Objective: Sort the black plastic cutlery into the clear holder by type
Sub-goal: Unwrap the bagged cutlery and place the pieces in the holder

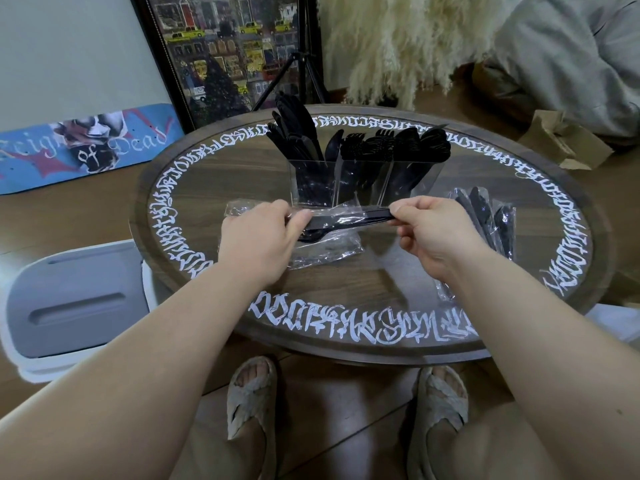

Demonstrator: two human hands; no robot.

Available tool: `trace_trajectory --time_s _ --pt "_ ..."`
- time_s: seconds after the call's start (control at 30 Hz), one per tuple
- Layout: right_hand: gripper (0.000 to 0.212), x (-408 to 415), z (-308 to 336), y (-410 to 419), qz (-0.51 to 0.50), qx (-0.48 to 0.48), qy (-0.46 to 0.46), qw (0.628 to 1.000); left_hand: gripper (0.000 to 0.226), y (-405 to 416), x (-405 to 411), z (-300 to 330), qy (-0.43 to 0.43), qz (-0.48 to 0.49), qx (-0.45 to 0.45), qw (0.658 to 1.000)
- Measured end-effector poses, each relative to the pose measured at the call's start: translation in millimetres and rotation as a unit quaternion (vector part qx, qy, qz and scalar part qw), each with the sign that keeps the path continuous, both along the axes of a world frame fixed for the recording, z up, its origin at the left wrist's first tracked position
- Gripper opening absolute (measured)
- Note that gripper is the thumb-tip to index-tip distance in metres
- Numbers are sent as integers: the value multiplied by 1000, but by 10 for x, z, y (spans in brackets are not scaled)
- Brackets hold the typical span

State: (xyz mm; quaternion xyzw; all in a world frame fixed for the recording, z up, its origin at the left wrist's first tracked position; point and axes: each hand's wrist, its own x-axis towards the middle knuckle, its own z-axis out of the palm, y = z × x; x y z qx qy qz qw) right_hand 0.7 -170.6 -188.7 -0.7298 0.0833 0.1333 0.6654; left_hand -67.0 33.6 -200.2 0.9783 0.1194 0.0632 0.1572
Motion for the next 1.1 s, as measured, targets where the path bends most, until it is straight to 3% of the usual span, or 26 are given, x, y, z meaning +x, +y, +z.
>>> trace_trajectory --time_s 0.27,0.33,0.43,0.53,0.67,0.83,0.97,1.1 --pt "19 72 -15 -207 -68 -22 -20 997 40 136 -15 -91 25 67 60 996" --pt "19 64 -29 -209 -63 -28 -19 997 39 75 -28 -91 -34 30 54 998" --pt "20 58 -44 -181 -53 -33 -22 998 34 -119 -33 -35 -114 -101 -3 988" --pt "21 52 -45 -171 -54 -45 -31 997 42 -230 -22 -99 -16 -167 -34 985" --pt "21 30 17 -249 -71 -86 -55 992 53 -184 -2 -207 136 -148 -11 980" --pt "19 31 145 -497 -149 -61 -86 983 54 -164 -1 -210 178 -149 26 972" --pt "18 -23 163 -587 -147 24 -76 986 55 -252 50 -149 84 -110 17 990" --pt "16 -80 92 -498 -71 54 -26 996 41 -518 110 50 -38 -51 -177 982"
